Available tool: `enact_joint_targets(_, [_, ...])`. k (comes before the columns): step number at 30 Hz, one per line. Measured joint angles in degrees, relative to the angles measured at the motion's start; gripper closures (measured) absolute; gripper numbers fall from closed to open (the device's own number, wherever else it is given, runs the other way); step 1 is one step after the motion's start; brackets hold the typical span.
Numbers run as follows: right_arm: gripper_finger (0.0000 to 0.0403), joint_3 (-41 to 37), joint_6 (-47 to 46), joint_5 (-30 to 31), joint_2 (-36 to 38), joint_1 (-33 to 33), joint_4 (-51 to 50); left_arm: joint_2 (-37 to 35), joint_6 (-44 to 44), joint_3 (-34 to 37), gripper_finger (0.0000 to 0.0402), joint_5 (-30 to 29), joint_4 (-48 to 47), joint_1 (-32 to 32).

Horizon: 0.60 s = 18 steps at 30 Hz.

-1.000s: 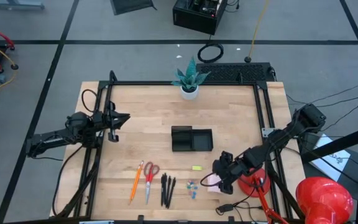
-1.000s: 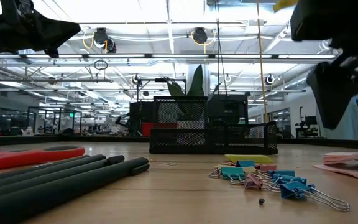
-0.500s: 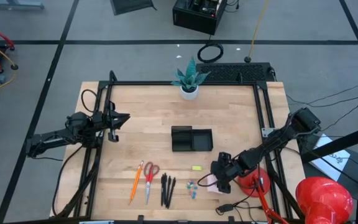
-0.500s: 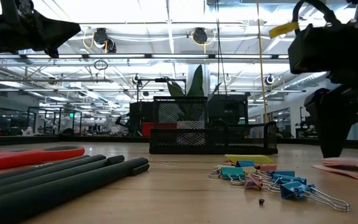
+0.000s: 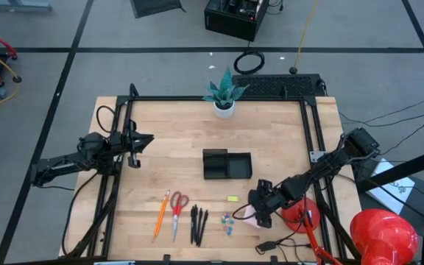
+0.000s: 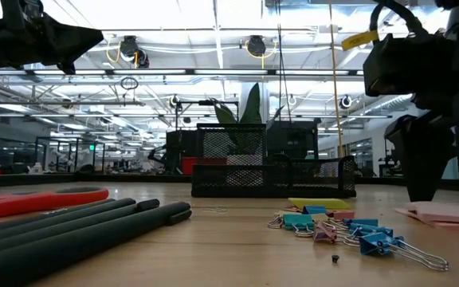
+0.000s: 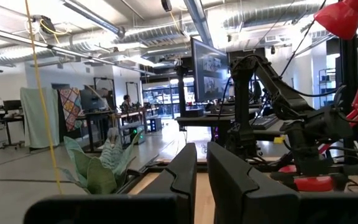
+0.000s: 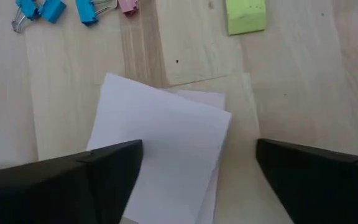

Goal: Pick and place office supplies into organizer
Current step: Put the pink sticky note pad into the black desk organizer

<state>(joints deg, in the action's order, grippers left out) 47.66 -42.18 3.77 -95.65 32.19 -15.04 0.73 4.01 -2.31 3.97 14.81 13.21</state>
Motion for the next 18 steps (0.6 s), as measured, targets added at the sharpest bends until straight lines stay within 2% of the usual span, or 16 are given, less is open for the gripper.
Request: enact_joint_targets(18, [0.0305,-0.04,2.60,-0.62,-0.18,-0.60,0.25,0.01,0.00,0.00,0.0355,0.00,-0.01,0.00])
